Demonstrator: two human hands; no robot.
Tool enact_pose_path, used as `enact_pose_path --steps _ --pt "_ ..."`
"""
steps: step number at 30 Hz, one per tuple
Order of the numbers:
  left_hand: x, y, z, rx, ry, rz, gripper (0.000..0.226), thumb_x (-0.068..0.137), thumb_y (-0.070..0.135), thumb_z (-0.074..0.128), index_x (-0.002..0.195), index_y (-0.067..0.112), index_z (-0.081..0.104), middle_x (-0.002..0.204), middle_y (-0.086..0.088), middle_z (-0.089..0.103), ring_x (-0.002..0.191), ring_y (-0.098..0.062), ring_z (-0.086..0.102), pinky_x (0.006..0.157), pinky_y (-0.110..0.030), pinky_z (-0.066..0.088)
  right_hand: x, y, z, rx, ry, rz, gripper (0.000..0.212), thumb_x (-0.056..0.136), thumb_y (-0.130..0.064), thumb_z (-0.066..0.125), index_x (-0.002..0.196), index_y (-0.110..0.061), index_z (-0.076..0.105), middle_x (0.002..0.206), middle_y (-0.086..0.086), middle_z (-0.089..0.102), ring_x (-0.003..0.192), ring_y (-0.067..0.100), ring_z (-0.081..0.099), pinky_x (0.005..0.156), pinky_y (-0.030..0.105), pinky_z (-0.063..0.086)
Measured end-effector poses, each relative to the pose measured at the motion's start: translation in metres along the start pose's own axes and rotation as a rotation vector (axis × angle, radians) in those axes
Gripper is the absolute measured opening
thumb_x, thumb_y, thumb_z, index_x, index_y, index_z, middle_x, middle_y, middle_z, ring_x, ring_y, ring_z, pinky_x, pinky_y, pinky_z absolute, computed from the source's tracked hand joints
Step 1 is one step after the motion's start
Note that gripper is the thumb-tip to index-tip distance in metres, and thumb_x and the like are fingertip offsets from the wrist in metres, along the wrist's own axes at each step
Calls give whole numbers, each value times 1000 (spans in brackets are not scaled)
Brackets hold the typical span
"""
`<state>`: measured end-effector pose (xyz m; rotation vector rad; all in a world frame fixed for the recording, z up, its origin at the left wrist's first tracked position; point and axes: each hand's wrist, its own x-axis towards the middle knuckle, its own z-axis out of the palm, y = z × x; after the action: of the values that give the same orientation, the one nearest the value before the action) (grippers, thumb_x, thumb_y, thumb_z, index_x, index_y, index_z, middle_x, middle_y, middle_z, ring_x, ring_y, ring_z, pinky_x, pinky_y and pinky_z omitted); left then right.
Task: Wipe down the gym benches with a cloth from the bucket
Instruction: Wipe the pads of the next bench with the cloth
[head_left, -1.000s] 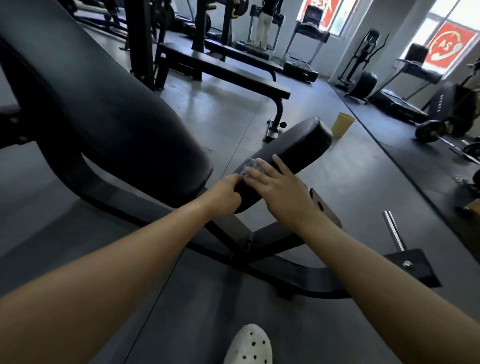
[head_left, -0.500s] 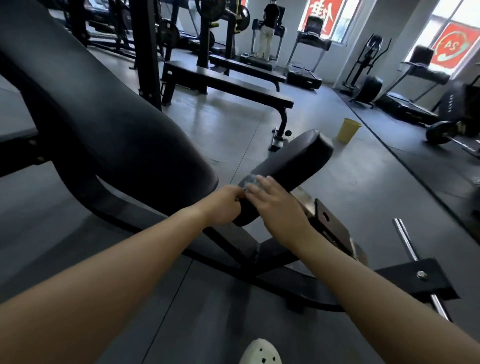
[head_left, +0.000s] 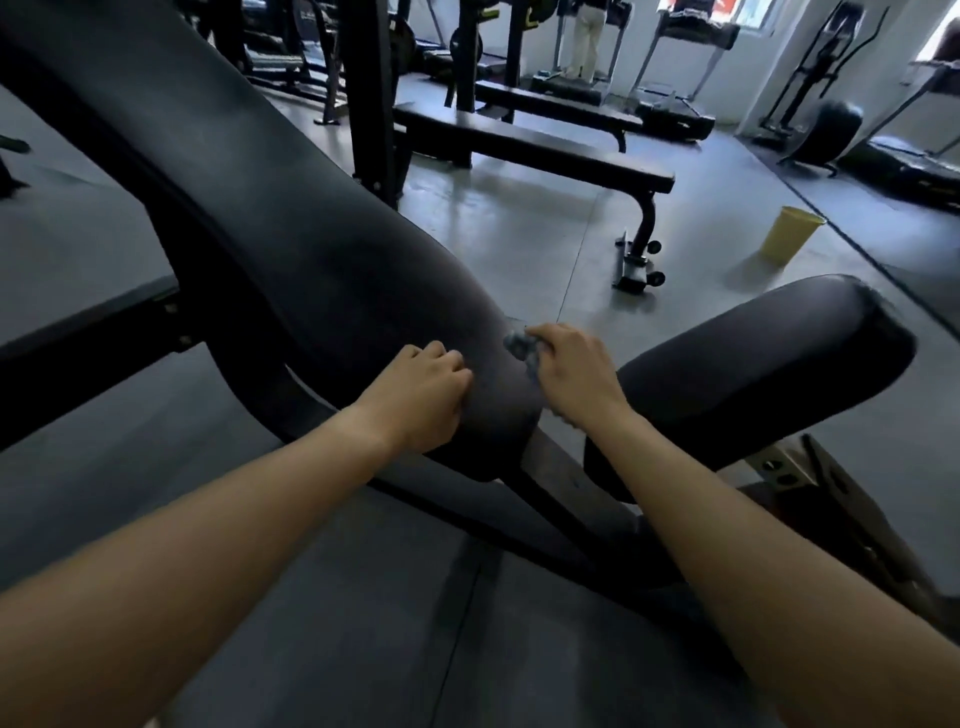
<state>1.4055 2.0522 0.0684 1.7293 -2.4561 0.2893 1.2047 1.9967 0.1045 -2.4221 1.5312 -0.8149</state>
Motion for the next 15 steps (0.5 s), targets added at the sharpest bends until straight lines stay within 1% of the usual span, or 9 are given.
enact_pose_path --steps 1,3,5,6,7,8,9,12,15 --pt "-2 -9 -1 41 7 11 32 98 35 44 117 22 67 120 1 63 113 -24 55 96 -41 45 4 -4 12 74 40 75 32 102 -12 47 124 -16 70 120 8 69 109 27 62 87 30 44" --pt "-7 -25 2 93 -5 28 37 99 45 42 116 24 66 121 2 62 113 -23 56 97 -41 44 0 -9 42 234 81 219 32 103 -20 49 128 -20 68 122 6 70 111 25 64 92 29 47" --pt "-15 -39 7 99 -3 49 45 97 53 38 118 25 66 124 4 62 115 -21 56 97 -41 44 -17 -17 78 324 22 255 33 104 -24 49 134 -21 64 134 4 65 122 22 59 97 22 42" --pt "-18 -44 9 98 7 70 48 96 54 37 120 25 66 127 4 62 117 -21 56 98 -41 44 -29 -21 94 334 -25 224 36 106 -24 47 140 -22 58 146 1 56 135 20 50 103 18 35" --pt "-20 -47 10 96 20 94 49 96 54 38 122 24 66 129 4 62 120 -21 56 100 -41 44 -39 -23 109 329 -46 180 42 107 -23 44 148 -22 49 158 -2 41 147 16 34 111 16 25" --pt "-22 -49 12 94 30 115 49 96 54 41 124 23 66 132 3 61 123 -21 55 103 -41 43 -44 -23 119 321 -34 149 45 108 -23 40 153 -23 41 164 -5 29 153 13 20 117 18 17" --pt "-22 -50 13 94 36 130 49 97 55 43 126 22 65 133 2 60 125 -22 54 105 -42 42 -44 -20 126 313 -8 142 47 109 -23 38 156 -22 36 167 -7 22 154 11 12 121 21 13" --pt "-18 -49 15 97 31 166 58 95 64 45 130 21 62 136 1 57 129 -23 50 110 -43 38 -22 0 134 219 -13 204 49 110 -20 34 158 -17 30 168 -2 16 156 17 9 126 34 11" --pt "-18 -52 17 83 18 182 68 92 72 47 134 20 60 140 0 54 134 -24 46 115 -42 35 4 20 130 182 -76 372 51 111 -21 29 161 -13 21 170 4 8 156 23 5 125 37 7"
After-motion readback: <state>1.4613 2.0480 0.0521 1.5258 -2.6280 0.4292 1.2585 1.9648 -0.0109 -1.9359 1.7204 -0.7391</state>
